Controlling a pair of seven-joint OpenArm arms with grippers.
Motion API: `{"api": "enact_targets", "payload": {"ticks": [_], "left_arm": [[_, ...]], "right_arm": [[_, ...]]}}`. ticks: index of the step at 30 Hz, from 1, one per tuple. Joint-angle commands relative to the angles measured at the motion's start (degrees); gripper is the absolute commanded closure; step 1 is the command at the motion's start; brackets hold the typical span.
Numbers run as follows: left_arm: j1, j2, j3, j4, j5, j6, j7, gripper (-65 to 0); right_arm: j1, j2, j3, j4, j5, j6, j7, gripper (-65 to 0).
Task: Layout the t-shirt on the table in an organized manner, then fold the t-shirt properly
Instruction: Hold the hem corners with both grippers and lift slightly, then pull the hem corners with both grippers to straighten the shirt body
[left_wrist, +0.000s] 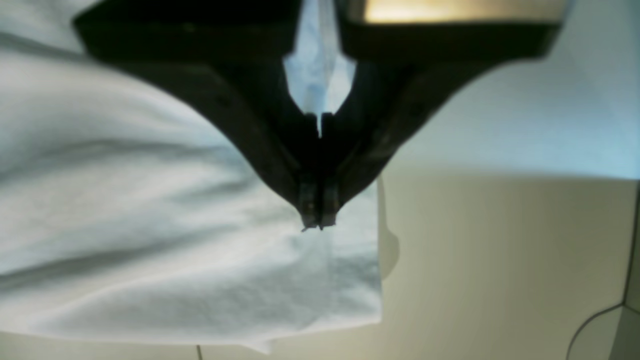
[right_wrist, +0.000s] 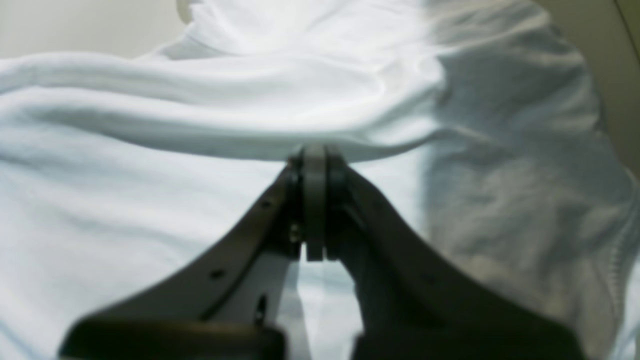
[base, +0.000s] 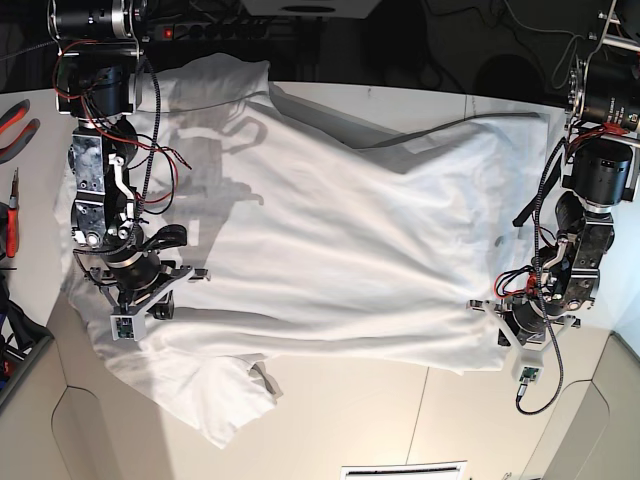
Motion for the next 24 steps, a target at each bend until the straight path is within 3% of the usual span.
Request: {"api": "enact_targets", "payload": {"ticks": [1, 7, 11, 15, 18, 24], "left_arm": [[-1.57, -0.74, -0.24, 0.98, -0.26, -0.15, -1.46, 0.0], [-1.40, -0.83, -0.26, 1.05, -0.28, -0.15, -1.44, 0.0], [1.86, -0.83, -3.63, 5.27, -0.33, -0.48, -1.46, 0.0], [8.83, -0.81, -11.56, 16.28, -4.20, -7.74, -0.87, 0.0], [14.34, -0.79, -17.00, 25.11, -10.25, -13.64, 2.64, 0.0], [24.37, -0.81, -24.98, 34.95, -16.33, -19.10, 10.69, 0.0]], "right_arm": [[1.27, 0.13, 0.15, 1.14, 0.44, 0.26, 1.55, 0.0], [0.68, 0.15, 0.17, 2.01, 0.44, 0.24, 1.75, 0.0], [-3.65, 0.15, 0.17, 10.21, 0.13, 0.24, 1.77, 0.0], [-9.38, 0.15, 0.17, 21.14, -1.75, 0.24, 1.25, 0.0], [-13.22, 0.17, 0.17, 27.54, -2.58, 0.24, -0.55, 0.0], [-21.40, 0.59, 0.17, 36.15, -2.78, 0.72, -5.42, 0.0]]}}
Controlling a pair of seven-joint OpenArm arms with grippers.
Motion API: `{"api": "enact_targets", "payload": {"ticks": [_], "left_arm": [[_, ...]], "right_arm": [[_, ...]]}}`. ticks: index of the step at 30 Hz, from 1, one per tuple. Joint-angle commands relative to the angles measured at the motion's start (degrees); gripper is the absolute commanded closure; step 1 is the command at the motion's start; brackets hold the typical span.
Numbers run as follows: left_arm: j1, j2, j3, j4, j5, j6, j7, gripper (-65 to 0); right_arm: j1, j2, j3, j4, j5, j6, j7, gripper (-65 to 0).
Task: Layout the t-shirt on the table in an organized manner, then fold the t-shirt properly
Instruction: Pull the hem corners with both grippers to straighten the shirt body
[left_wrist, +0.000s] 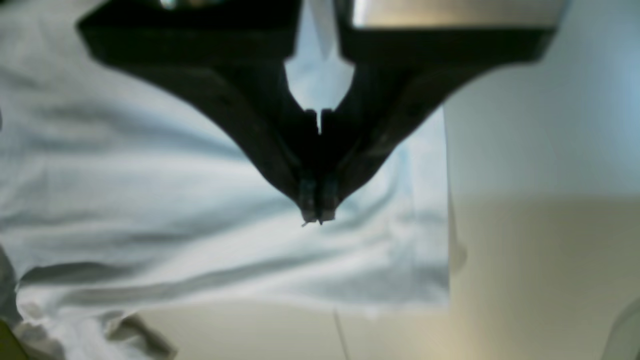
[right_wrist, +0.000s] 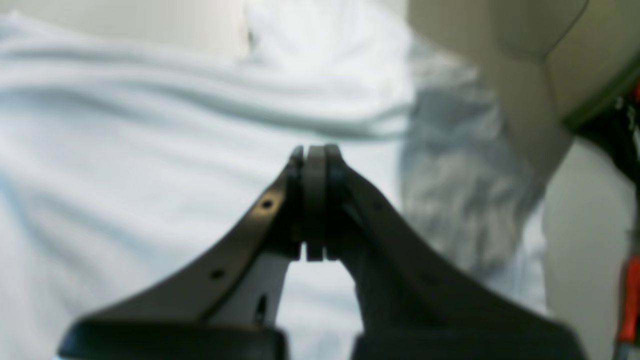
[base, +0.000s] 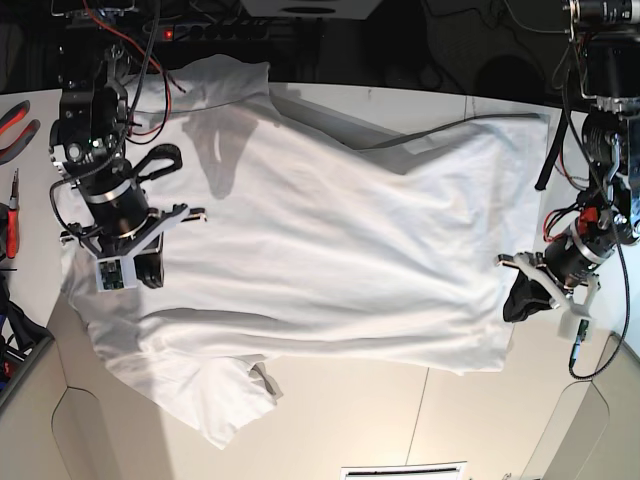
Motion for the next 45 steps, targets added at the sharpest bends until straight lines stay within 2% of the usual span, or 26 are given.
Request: {"api": "enact_targets", "payload": {"ticks": [1, 8, 10, 13, 15, 20, 27, 29, 33, 37, 45], "left_arm": [[0.90, -0.81, -1.46, 1.22, -1.84, -1.53, -0.24, 0.0], [13.03, -0.79, -8.72, 1.20, -9.64, -8.37, 0.79, 0.0], [15.74, -0.76, -10.82, 1.20, -13.44, -8.54, 2.19, 0.0], [18.36, -0.74, -12.35, 1.20, -19.12, -8.54, 7.41, 0.0], [19.78, -0.55, -12.33, 1.20, -20.55, -8.54, 9.62, 0.0], [22.05, 2.51, -12.17, 1.07, -20.39, -8.54, 10.10, 0.0], [21.38, 6.47, -12.17, -0.77, -20.02, -8.54, 9.51, 0.0], [21.40, 6.86, -12.17, -0.87, -18.05, -8.54, 9.51, 0.0], [21.38, 6.82, -12.17, -1.64, -13.60, -8.54, 9.51, 0.0], [21.35, 5.84, -12.17, -4.00, -7.28, -8.54, 9.33, 0.0], [21.33, 2.34, -12.20, -7.37, -6.71, -8.15, 9.25, 0.0]], "right_arm": [[-0.98, 0.70, 0.33, 2.56, 0.48, 0.37, 0.59, 0.0], [-12.07, 3.74, 4.61, 10.84, 0.13, 0.90, -2.99, 0.0], [-14.99, 3.85, 6.62, 11.96, 0.76, 0.92, -3.56, 0.0], [-18.73, 3.91, 9.60, 12.00, 4.94, 1.92, -3.58, 0.0], [-20.83, 3.91, 11.02, 11.98, 7.93, 2.86, -3.58, 0.0], [-24.09, 3.89, 11.50, 9.84, 9.79, 3.85, -3.78, 0.0], [-21.92, 3.89, 11.50, -2.34, 9.79, 3.82, -3.06, 0.0], [-20.63, 3.89, 11.50, -5.86, 10.29, 3.82, -3.06, 0.0], [-18.75, 3.91, 11.50, -11.08, 13.73, 3.85, -3.10, 0.0], [-18.32, 3.93, 11.50, -12.74, 13.57, 3.87, -3.13, 0.0], [-18.32, 5.29, 11.50, -12.74, 13.60, 3.82, -3.58, 0.0]]}}
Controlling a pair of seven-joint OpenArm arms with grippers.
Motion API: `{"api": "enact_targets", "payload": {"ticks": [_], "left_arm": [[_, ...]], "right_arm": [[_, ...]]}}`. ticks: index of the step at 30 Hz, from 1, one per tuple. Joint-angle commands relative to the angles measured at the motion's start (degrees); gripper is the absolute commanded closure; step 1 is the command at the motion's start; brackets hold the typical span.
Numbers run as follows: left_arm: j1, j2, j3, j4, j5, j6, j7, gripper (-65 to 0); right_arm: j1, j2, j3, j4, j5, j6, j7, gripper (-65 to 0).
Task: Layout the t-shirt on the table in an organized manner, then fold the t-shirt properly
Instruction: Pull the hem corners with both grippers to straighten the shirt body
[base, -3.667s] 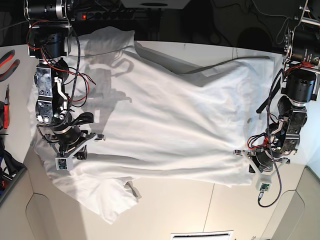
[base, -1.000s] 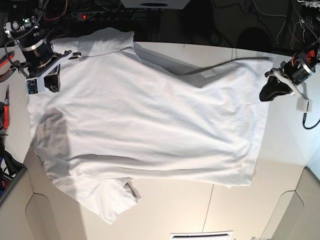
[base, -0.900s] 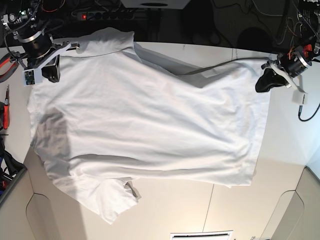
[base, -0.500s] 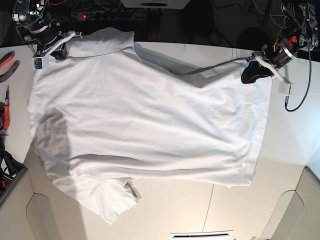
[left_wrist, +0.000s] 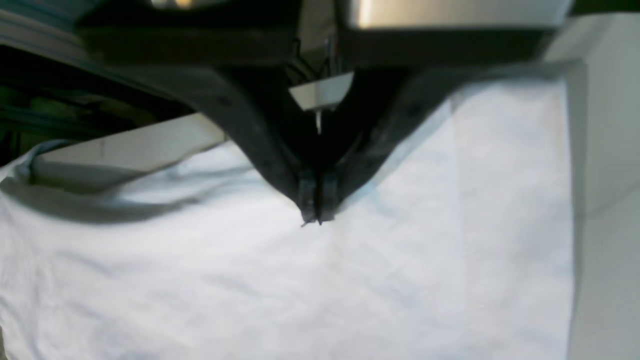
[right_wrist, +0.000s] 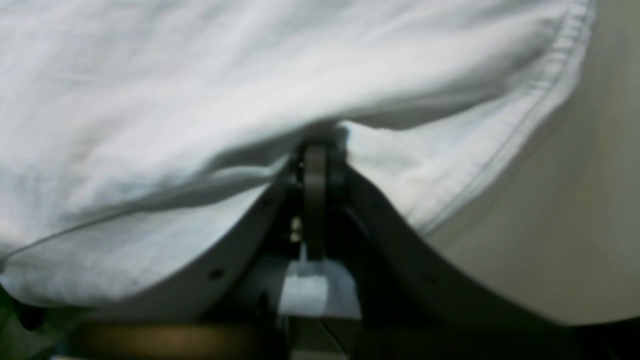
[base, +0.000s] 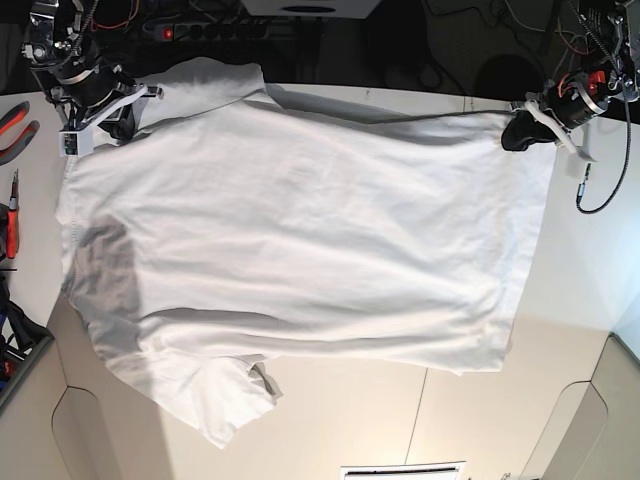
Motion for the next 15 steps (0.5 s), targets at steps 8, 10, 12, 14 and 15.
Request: {"api": "enact_targets", "payload": {"ticks": [8, 10, 12, 14, 15], "left_arm": [[0.15, -1.73, -0.35, 0.26, 1.22, 0.79, 0.04, 0.0], [0.04, -1.73, -0.46, 0.26, 1.18, 1.05, 0.04, 0.0], [-0.31, -1.73, -0.50, 0.26, 1.20, 2.45, 0.04, 0.0], [-0.61, -1.73, -0.94, 0.28, 1.18, 2.69, -0.09, 0.0], [-0.63, -1.73, -1.20, 0.28, 1.18, 2.67, -0.31, 0.0]], "right_arm": [[-0.37, 0.92, 0.17, -0.07, -0.87, -0.42, -3.41, 0.0], [-0.35, 0.92, 0.17, -0.07, -0.87, -0.44, -3.41, 0.0], [-0.35, 0.94, 0.17, -0.04, -0.87, -0.44, -3.43, 0.0], [-0.35, 0.92, 0.44, 0.04, -0.85, -0.46, -3.65, 0.0], [-0.37, 0.92, 0.72, 0.17, -0.85, -0.46, -3.98, 0.0]]}}
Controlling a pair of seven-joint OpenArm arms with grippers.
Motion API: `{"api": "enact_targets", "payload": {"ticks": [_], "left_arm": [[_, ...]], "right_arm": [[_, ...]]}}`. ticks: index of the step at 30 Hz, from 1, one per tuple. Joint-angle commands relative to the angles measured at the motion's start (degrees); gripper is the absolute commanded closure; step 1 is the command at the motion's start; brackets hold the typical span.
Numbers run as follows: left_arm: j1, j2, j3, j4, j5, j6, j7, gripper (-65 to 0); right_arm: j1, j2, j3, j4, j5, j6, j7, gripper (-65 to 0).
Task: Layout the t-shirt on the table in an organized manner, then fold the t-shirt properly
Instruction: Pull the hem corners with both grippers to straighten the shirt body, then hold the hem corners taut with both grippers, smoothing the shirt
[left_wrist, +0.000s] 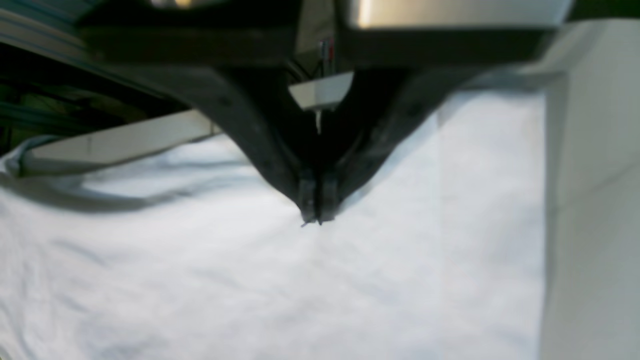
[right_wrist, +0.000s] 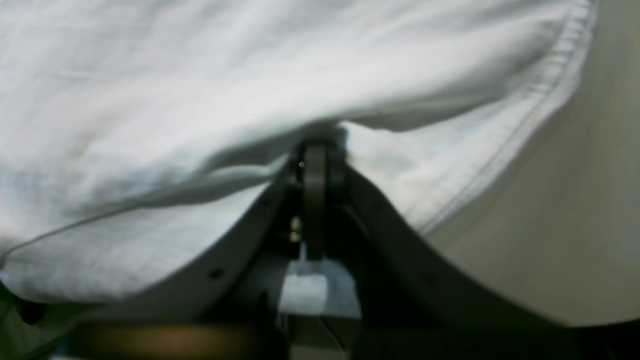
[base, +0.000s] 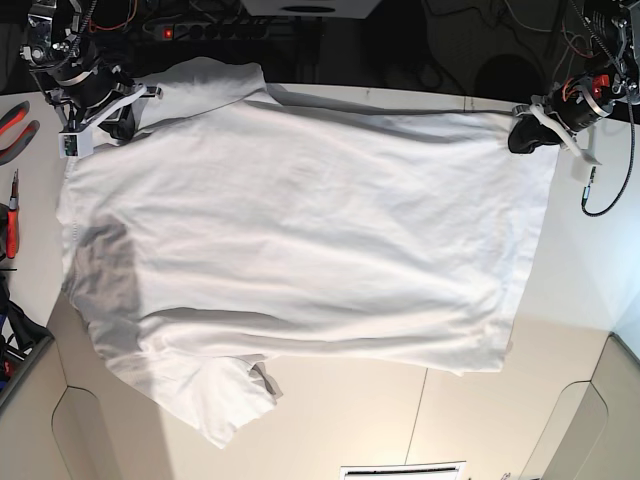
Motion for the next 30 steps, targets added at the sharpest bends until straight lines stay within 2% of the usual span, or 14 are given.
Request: {"api": "enact_targets", "payload": {"ticks": [1, 6, 9, 11, 15, 22, 25, 26, 28, 30], "left_arm": [[-0.11, -0.98, -0.98, 0.35, 0.90, 1.11, -0.55, 0.0], [-0.09, -0.98, -3.19, 0.35, -0.35, 1.11, -0.57, 0.0], [-0.09, -0.98, -4.68, 0.37, -4.85, 0.83, -0.57, 0.0], [-0.09, -0.98, -5.81, 0.46, -8.85, -1.14, -0.33, 0.0], [-0.09, -0.98, -7.93, 0.61, -15.72, -1.17, 1.44, 0.0], [-0.09, -0.98, -11.28, 0.61, -19.32, -1.17, 2.27, 0.0], [-0.09, -0.98, -11.67, 0.61, -19.30, -1.17, 2.27, 0.0], [-0.09, -0.98, -11.65, 0.61, -19.30, -1.17, 2.27, 0.0], [-0.09, -0.98, -11.65, 0.61, -19.32, -1.17, 2.27, 0.0], [-0.09, -0.98, -11.65, 0.61, -19.34, -1.17, 2.27, -2.8]], "right_arm": [[-0.50, 0.61, 0.74, 0.44, -1.09, -0.63, -3.17, 0.0], [-0.50, 0.61, 3.67, 2.86, -1.01, -0.61, -3.65, 0.0], [-0.52, 0.61, 4.50, 4.87, 0.00, -0.61, -3.89, 0.0], [-0.52, 0.59, 4.55, 6.69, 1.33, -0.61, -4.92, 0.0], [-0.52, 0.59, 4.55, 11.13, 3.78, -0.59, -6.73, 0.0], [-0.50, 0.61, 4.57, 19.41, 4.04, -0.59, -7.37, 0.0], [-0.46, 0.61, 5.51, 21.81, 4.04, -0.59, -7.54, -25.1], [-0.33, 0.59, 6.16, 22.16, 4.00, -0.61, -7.52, -29.6], [0.00, 0.59, 8.09, 22.21, 4.00, -1.20, -7.23, -30.6], [0.39, 0.59, 10.56, 22.14, 3.54, -3.74, -6.99, -30.6]]}}
